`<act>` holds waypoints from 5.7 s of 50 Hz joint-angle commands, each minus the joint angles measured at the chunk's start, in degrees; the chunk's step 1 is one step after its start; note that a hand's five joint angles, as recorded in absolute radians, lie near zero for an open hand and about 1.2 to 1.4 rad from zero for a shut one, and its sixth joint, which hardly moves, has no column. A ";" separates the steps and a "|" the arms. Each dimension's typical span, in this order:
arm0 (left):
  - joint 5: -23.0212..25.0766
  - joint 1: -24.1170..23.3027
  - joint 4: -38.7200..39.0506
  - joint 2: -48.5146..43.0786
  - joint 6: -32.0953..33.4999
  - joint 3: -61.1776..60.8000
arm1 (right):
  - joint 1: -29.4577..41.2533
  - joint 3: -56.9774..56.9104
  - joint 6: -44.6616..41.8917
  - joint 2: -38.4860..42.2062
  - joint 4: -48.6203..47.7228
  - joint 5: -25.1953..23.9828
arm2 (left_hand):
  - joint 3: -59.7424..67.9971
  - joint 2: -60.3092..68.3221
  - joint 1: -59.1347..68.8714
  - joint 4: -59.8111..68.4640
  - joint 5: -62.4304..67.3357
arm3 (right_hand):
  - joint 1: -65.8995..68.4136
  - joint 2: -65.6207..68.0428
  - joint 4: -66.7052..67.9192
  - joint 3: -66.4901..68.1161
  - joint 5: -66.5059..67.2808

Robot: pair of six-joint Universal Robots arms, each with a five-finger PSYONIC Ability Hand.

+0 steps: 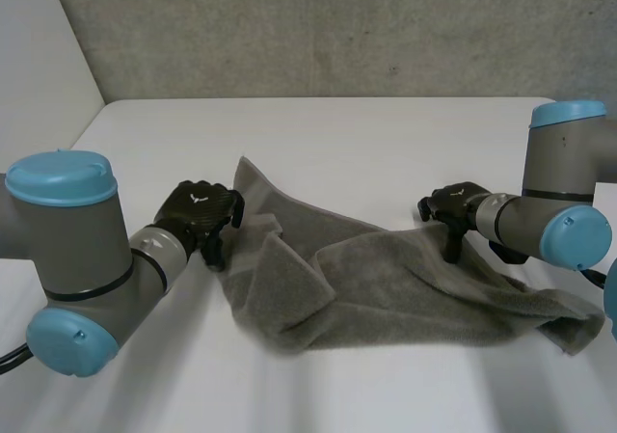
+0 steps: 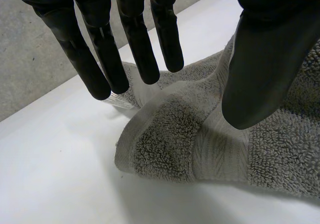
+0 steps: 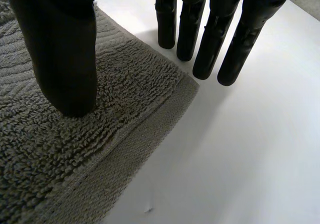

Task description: Fold the towel.

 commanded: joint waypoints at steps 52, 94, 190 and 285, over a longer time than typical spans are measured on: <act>-0.01 -0.53 0.08 0.37 -0.02 -1.02 | -0.08 5.92 0.58 -4.96 -4.48 -0.76 | -4.81 -5.64 -5.14 -5.82 -14.43 | 8.22 8.55 8.58 8.50 8.27; -0.10 -0.26 0.26 0.55 -0.02 -1.03 | -0.34 13.03 0.52 -18.85 10.01 -15.45 | -4.97 -5.81 -5.31 -5.99 -14.60 | 49.21 49.54 49.56 49.49 49.26; 1.75 0.00 -7.56 -18.08 3.24 26.13 | -0.34 24.11 0.40 -26.58 -2.99 -10.08 | -11.87 -12.70 -12.21 -12.89 -21.50 | 49.21 49.54 49.56 49.49 49.26; 15.99 1.67 -11.87 -14.22 4.99 29.82 | 3.79 22.00 -4.61 -27.02 -11.86 -5.42 | -24.82 -25.66 -25.16 -25.84 -34.45 | 49.21 49.54 49.56 49.49 49.26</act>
